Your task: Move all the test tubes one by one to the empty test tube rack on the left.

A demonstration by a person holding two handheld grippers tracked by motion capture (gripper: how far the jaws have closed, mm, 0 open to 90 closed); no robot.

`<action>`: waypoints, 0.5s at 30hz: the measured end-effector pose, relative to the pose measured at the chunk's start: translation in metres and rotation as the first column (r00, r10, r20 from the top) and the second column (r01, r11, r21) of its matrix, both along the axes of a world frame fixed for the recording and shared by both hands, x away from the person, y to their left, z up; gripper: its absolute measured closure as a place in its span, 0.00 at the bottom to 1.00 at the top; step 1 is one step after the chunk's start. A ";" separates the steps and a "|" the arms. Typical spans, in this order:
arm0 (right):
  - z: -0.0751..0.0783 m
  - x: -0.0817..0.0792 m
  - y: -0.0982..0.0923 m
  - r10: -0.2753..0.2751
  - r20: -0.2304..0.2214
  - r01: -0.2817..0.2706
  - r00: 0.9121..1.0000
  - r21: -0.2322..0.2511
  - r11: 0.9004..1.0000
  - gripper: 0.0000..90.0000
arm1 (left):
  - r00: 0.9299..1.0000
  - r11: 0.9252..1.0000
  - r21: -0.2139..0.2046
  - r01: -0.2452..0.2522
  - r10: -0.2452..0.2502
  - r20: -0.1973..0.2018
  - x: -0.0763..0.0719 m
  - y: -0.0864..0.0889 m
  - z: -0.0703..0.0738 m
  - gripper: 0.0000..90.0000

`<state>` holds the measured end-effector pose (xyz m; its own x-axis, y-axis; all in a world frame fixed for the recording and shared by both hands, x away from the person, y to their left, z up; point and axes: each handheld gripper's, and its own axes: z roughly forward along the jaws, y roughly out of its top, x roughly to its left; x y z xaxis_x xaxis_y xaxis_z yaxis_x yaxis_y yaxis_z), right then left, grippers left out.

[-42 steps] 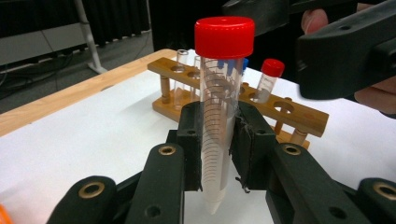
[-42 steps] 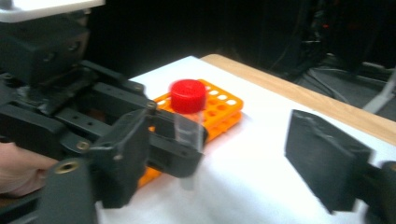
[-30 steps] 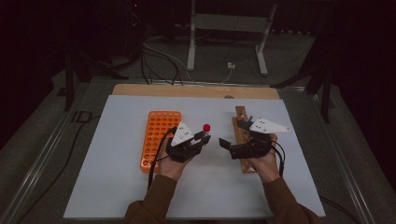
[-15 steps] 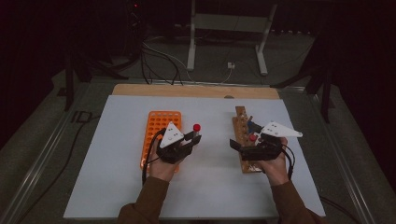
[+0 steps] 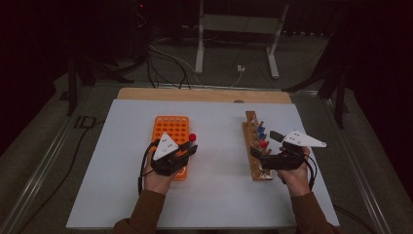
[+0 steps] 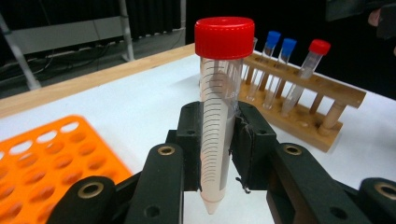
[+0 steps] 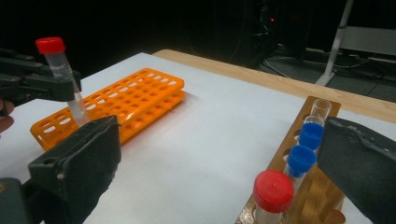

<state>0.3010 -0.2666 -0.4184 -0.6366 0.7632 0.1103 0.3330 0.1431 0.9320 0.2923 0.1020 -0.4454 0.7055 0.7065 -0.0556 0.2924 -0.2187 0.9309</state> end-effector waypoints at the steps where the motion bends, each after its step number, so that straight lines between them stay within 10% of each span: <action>1: 0.000 0.000 -0.001 -0.001 0.001 0.001 1.000 0.000 1.000 0.00 | 1.000 1.000 0.000 -0.003 0.003 -0.003 -0.001 0.002 -0.001 0.82; 15: 0.000 -0.002 -0.006 -0.019 0.004 0.019 1.000 0.002 1.000 0.00 | 0.999 1.000 0.012 -0.016 0.016 -0.032 -0.020 0.025 -0.012 0.82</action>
<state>0.2995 -0.2721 -0.4181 -0.6221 0.7752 0.1093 0.3322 0.1350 0.9335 0.2721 0.1271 -0.4571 0.6923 0.7183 -0.0696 0.3252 -0.2244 0.9186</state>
